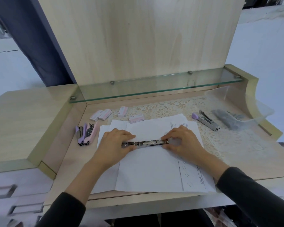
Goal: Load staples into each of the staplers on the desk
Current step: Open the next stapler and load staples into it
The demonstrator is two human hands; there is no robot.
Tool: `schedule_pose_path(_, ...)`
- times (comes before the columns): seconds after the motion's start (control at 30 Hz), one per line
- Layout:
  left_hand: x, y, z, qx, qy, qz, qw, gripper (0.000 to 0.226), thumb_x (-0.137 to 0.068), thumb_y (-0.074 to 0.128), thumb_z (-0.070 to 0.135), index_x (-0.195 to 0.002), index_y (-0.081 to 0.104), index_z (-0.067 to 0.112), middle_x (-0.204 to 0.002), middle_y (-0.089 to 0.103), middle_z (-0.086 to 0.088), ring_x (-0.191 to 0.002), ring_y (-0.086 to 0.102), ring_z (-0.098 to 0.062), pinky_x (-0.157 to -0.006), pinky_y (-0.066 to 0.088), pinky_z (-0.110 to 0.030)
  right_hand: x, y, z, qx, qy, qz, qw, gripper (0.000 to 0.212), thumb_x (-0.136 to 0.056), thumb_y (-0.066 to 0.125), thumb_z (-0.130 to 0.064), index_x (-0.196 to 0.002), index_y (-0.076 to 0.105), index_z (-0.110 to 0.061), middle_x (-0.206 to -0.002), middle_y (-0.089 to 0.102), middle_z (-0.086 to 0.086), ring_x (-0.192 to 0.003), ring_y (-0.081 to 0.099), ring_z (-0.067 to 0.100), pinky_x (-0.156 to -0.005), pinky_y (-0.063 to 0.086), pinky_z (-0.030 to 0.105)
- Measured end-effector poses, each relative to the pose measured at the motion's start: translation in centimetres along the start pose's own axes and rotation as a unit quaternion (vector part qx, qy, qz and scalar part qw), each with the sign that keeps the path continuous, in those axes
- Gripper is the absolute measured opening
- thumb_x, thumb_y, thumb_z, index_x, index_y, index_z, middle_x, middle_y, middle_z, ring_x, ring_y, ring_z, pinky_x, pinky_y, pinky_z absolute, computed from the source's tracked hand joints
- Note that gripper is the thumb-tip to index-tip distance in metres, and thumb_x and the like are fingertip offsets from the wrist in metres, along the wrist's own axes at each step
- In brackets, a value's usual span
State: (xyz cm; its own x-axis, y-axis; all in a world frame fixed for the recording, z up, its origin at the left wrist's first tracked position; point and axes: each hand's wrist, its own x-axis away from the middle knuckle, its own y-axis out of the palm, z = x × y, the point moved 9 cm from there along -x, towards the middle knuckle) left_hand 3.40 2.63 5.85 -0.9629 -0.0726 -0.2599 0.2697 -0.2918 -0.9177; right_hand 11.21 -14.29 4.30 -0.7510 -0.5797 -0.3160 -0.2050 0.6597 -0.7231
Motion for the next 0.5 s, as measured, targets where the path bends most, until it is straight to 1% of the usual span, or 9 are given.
schedule_pose_path(0.1,1.3,-0.9,-2.4,0.014,-0.03,-0.004,0.999,0.043,-0.08,0.067,0.03,-0.121,0.056,0.026,-0.111,0.062,0.008,-0.101,0.049,-0.013,-0.09,0.035,-0.027,0.0,0.1,0.0,0.035,0.0,-0.006,0.999,0.033,-0.075,0.071,-0.028,-0.106,0.066,-0.019,-0.095,0.063,-0.003,-0.088,0.047,0.016,-0.075,0.032,0.024)
schedule_pose_path(0.13,1.6,-1.2,-2.7,0.017,-0.034,0.002,0.999,0.042,-0.08,0.068,0.027,-0.12,0.057,0.025,-0.107,0.064,0.007,-0.099,0.05,-0.014,-0.087,0.036,-0.026,0.0,0.2,-0.2,0.05,-0.01,-0.007,0.999,0.031,-0.076,0.07,-0.027,-0.105,0.066,-0.017,-0.097,0.062,-0.001,-0.088,0.046,0.017,-0.076,0.031,0.024)
schedule_pose_path(0.23,2.1,-1.7,-3.4,0.029,-0.036,0.026,0.999,0.033,-0.078,0.071,0.018,-0.11,0.065,0.018,-0.094,0.067,0.0,-0.091,0.056,-0.019,-0.084,0.043,-0.029,0.0,0.7,-0.8,0.103,-0.032,-0.018,0.994,0.023,-0.079,0.067,-0.027,-0.098,0.067,-0.014,-0.097,0.062,0.004,-0.09,0.048,0.024,-0.076,0.032,0.028)
schedule_pose_path(0.27,2.1,-1.8,-3.4,0.054,-0.04,0.031,0.997,0.029,-0.077,0.071,0.014,-0.106,0.067,0.018,-0.092,0.067,0.001,-0.089,0.057,-0.018,-0.083,0.043,-0.025,0.0,0.8,-0.9,0.121,-0.031,-0.023,0.992,0.022,-0.08,0.066,-0.029,-0.097,0.066,-0.015,-0.097,0.061,0.003,-0.091,0.047,0.023,-0.075,0.03,0.028)
schedule_pose_path(0.3,2.2,-2.0,-3.4,0.092,-0.047,0.035,0.994,0.027,-0.077,0.071,0.012,-0.102,0.068,0.02,-0.09,0.065,0.004,-0.088,0.057,-0.016,-0.081,0.042,-0.016,0.0,0.7,-1.0,0.133,-0.027,-0.028,0.99,0.021,-0.08,0.064,-0.03,-0.096,0.065,-0.017,-0.096,0.06,0.0,-0.091,0.046,0.019,-0.074,0.027,0.026)
schedule_pose_path(0.33,2.1,-2.3,-3.3,0.135,-0.057,0.038,0.989,0.026,-0.076,0.071,0.01,-0.098,0.067,0.024,-0.089,0.064,0.007,-0.086,0.057,-0.013,-0.078,0.04,-0.009,0.0,0.5,-1.1,0.133,-0.023,-0.032,0.99,0.02,-0.081,0.063,-0.031,-0.095,0.063,-0.017,-0.092,0.059,-0.004,-0.087,0.044,0.014,-0.071,0.025,0.024)
schedule_pose_path(0.4,1.9,-2.8,-2.8,0.204,-0.07,0.039,0.976,0.031,-0.075,0.072,0.007,-0.087,0.063,0.034,-0.087,0.062,0.012,-0.081,0.057,-0.005,-0.074,0.042,-0.006,0.0,0.2,-1.3,0.077,0.002,-0.05,0.996,0.015,-0.082,0.063,-0.028,-0.092,0.06,-0.017,-0.077,0.052,-0.013,-0.071,0.04,0.001,-0.065,0.028,0.016)
schedule_pose_path(0.43,1.7,-2.9,-2.4,0.227,-0.074,0.032,0.97,0.033,-0.075,0.071,0.005,-0.083,0.062,0.036,-0.086,0.061,0.014,-0.077,0.057,-0.001,-0.071,0.043,-0.005,0.0,-0.1,-1.5,0.028,0.017,-0.056,0.998,0.013,-0.081,0.064,-0.025,-0.09,0.058,-0.017,-0.071,0.048,-0.014,-0.063,0.04,0.0,-0.061,0.031,0.013)
schedule_pose_path(0.5,1.4,-2.9,-1.5,0.258,-0.078,0.021,0.963,0.032,-0.075,0.071,0.003,-0.081,0.062,0.033,-0.084,0.061,0.015,-0.074,0.056,0.004,-0.068,0.042,-0.004,-0.2,-0.6,-1.9,-0.08,0.048,-0.054,0.994,0.012,-0.078,0.067,-0.019,-0.084,0.057,-0.017,-0.063,0.046,-0.01,-0.051,0.042,0.0,-0.054,0.035,0.011)
